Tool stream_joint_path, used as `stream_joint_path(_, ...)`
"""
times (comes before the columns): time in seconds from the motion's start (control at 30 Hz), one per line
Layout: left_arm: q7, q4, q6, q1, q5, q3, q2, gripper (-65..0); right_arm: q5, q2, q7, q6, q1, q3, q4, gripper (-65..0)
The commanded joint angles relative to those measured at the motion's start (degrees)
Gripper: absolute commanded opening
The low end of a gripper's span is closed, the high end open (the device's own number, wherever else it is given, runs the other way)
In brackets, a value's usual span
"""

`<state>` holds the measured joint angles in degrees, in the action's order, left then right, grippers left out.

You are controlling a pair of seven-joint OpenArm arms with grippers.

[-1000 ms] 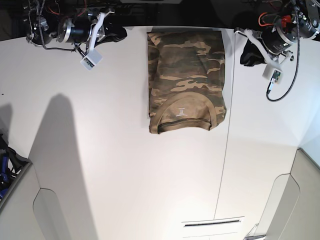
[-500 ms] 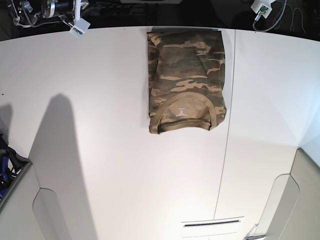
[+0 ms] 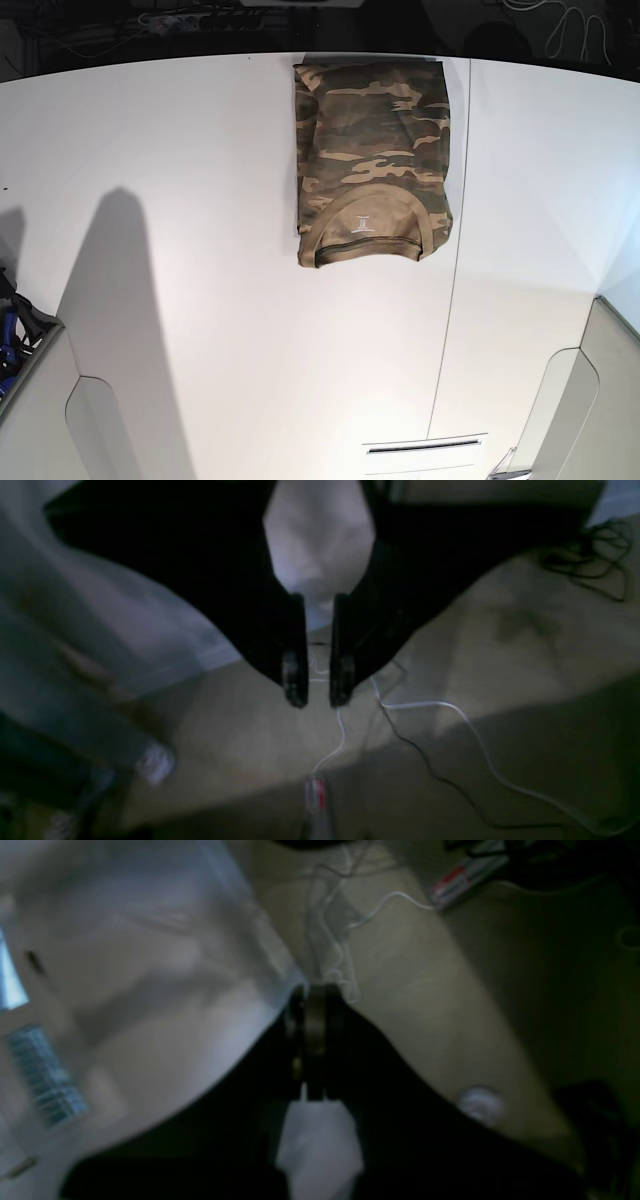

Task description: Fold the T-shirt properly

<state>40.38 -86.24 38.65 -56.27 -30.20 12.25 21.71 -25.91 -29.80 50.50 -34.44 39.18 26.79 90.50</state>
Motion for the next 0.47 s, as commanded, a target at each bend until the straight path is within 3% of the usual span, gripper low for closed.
stream_joint_path(0.0,-0.55,2.40,0.59,0.96,-0.33,-1.62,0.37,-55.9,1.77,0.39,-1.16,-0.24,0.35,0.48,-1.25,-65.0)
stream_joint_path(0.13,-1.66,14.32,0.48,8.96,-0.35,-9.88,0.33,-55.9,8.39,2.99,-2.60,0.20,-1.90,0.61,-9.46,-65.0)
stream_joint_path(0.27,-2.60,24.55,-5.42,15.98,0.39,-16.02,-0.66,-55.9,9.05,3.67,-2.58,1.53,-6.56,0.57,-17.77,-65.0)
stream_joint_path(0.43,-4.00,34.91,-11.13,23.23,5.90,-18.73,-3.50,-55.9,9.05,4.35,-2.60,1.68,-11.87,0.55,-27.58,-65.0)
